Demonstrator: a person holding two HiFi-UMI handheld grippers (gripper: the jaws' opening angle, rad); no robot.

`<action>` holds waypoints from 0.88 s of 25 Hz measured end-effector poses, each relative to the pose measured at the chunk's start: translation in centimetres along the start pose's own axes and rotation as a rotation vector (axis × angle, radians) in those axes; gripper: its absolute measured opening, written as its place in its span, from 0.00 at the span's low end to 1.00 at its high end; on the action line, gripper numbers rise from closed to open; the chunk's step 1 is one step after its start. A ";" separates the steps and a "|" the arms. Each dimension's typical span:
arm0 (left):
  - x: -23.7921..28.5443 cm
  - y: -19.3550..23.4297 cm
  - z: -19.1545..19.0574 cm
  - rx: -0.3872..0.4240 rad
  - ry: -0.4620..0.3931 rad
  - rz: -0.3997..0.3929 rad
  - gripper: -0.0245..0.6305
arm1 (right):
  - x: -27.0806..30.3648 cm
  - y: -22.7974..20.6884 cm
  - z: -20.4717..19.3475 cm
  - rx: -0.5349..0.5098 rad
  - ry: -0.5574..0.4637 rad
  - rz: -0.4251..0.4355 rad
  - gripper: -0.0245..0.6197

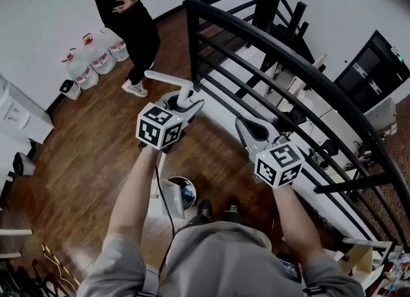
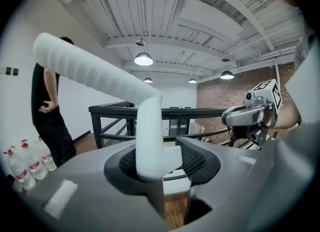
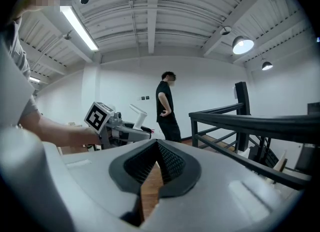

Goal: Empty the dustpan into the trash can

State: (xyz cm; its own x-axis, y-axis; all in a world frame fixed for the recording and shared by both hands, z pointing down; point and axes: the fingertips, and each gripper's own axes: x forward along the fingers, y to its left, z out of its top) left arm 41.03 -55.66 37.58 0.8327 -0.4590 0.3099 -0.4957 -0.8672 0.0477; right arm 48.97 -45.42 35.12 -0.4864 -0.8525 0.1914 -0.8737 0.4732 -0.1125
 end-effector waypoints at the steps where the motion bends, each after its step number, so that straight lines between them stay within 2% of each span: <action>1: -0.9 0.0 0.2 -0.001 -0.008 -0.002 0.30 | 0.1 0.5 0.1 -0.004 0.000 -0.002 0.04; 6: -6.6 -0.7 0.6 0.014 -0.054 -0.015 0.30 | -0.7 3.6 -0.1 -0.020 -0.029 -0.015 0.04; 12: -13.8 -2.7 0.3 0.012 -0.093 -0.002 0.31 | -3.6 7.5 -1.1 -0.015 -0.052 0.012 0.04; 17: -20.8 -6.1 -0.9 0.029 -0.133 -0.004 0.31 | -7.2 12.0 -4.0 0.046 -0.078 0.046 0.04; 22: -27.1 -8.7 -0.2 0.064 -0.181 -0.002 0.30 | -8.9 16.7 -3.0 0.049 -0.117 0.066 0.04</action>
State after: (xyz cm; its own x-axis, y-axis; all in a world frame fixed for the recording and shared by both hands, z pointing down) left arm 22.75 -35.67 28.97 0.8671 -0.4797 0.1342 -0.4824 -0.8759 -0.0137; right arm 38.70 -29.21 34.46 -0.5362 -0.8414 0.0676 -0.8373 0.5199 -0.1693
